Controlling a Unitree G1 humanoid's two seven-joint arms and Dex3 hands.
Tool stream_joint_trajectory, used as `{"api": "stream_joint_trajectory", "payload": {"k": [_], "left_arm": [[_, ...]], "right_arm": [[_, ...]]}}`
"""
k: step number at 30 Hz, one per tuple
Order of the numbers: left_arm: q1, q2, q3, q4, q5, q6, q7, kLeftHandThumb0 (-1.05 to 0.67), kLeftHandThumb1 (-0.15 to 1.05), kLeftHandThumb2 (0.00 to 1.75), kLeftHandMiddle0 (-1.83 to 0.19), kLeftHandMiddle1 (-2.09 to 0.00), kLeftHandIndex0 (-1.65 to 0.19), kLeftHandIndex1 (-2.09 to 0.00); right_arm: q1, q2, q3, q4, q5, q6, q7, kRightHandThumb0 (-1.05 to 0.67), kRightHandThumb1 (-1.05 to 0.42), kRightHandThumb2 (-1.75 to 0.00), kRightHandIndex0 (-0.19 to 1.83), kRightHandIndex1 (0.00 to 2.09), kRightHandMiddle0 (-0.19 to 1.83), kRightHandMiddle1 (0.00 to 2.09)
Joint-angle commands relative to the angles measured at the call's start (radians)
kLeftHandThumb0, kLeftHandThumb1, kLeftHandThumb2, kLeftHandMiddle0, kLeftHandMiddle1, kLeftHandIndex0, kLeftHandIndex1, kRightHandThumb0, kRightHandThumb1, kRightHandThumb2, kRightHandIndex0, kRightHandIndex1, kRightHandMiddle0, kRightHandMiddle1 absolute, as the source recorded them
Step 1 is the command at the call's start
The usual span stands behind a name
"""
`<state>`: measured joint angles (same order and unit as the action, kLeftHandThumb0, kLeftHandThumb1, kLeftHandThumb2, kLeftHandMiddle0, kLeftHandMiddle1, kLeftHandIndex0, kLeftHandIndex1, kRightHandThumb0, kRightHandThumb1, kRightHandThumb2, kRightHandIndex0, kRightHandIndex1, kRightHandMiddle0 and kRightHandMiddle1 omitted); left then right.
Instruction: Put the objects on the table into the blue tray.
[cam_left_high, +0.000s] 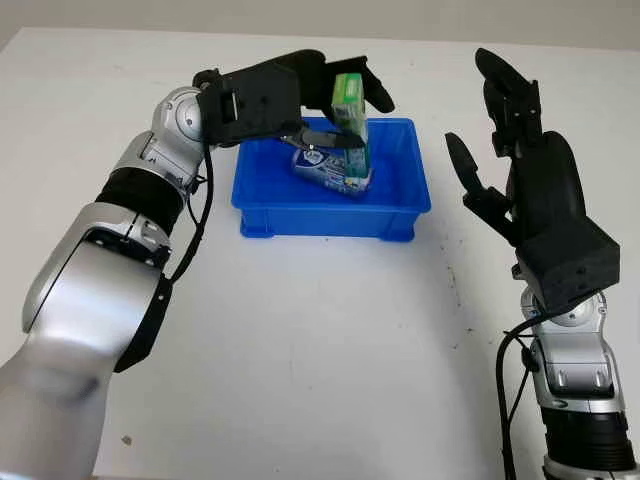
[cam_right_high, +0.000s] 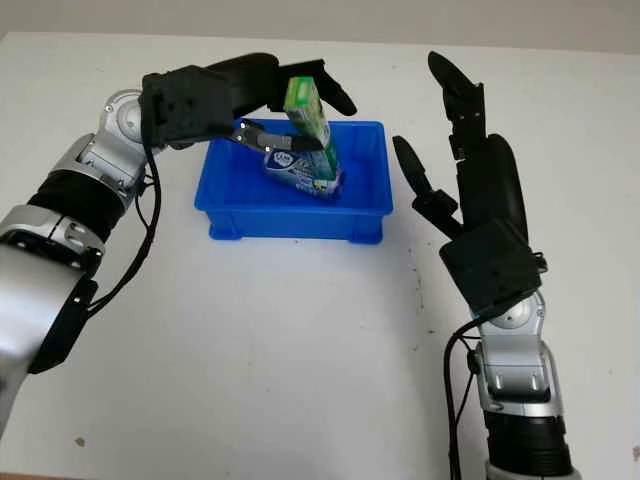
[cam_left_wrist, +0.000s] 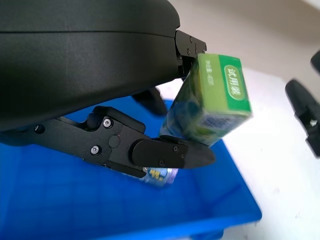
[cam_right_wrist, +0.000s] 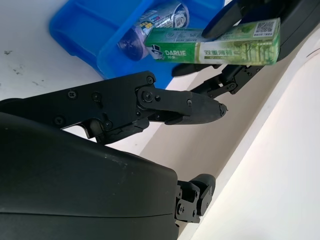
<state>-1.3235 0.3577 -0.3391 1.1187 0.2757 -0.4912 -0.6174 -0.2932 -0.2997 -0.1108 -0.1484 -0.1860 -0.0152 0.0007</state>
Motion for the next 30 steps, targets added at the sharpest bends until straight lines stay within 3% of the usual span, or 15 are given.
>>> {"api": "stream_joint_trajectory", "payload": {"k": [1,6,14,21,26,30], "left_arm": [[-0.025,0.011,0.011,-0.029,0.008,0.002,-0.014,-0.70,1.05,0.38,-0.03,-0.03,0.04,-0.14],[-0.026,0.018,0.033,-0.046,0.006,0.012,-0.022,-0.75,1.05,0.42,0.09,-0.02,0.09,-0.07],[-0.005,0.029,0.173,-0.032,-0.116,-0.017,-0.009,-0.78,1.05,0.52,0.13,-0.05,0.07,-0.07],[0.011,0.050,0.245,-0.028,-0.160,0.103,0.018,-0.81,1.05,0.52,0.15,-0.04,0.06,-0.06],[0.020,0.053,0.248,-0.035,-0.142,0.163,0.090,-0.81,1.05,0.56,0.19,-0.04,0.11,-0.04],[0.022,0.053,0.229,-0.033,-0.081,0.185,0.240,-0.84,1.05,0.65,0.18,-0.04,0.14,-0.04]], "right_arm": [[0.011,0.004,-0.005,-0.024,-0.001,0.014,-0.002,-0.52,-1.05,-0.45,0.07,0.05,-0.19,0.54],[0.007,0.004,-0.002,-0.017,-0.003,0.020,-0.004,-0.51,-1.05,-0.45,0.07,0.05,-0.19,0.52],[0.000,-0.005,-0.006,0.000,0.004,0.006,0.003,-0.51,-1.05,-0.44,0.09,0.06,-0.19,0.57],[-0.014,-0.020,-0.009,0.015,0.008,0.004,0.020,-0.51,-1.05,-0.42,0.10,0.07,-0.19,0.60],[-0.030,-0.027,-0.003,0.032,-0.001,-0.004,0.027,-0.50,-1.05,-0.42,0.11,0.07,-0.19,0.62],[-0.032,-0.029,0.002,0.026,-0.006,0.005,0.035,-0.50,-1.05,-0.41,0.10,0.07,-0.19,0.61]]}}
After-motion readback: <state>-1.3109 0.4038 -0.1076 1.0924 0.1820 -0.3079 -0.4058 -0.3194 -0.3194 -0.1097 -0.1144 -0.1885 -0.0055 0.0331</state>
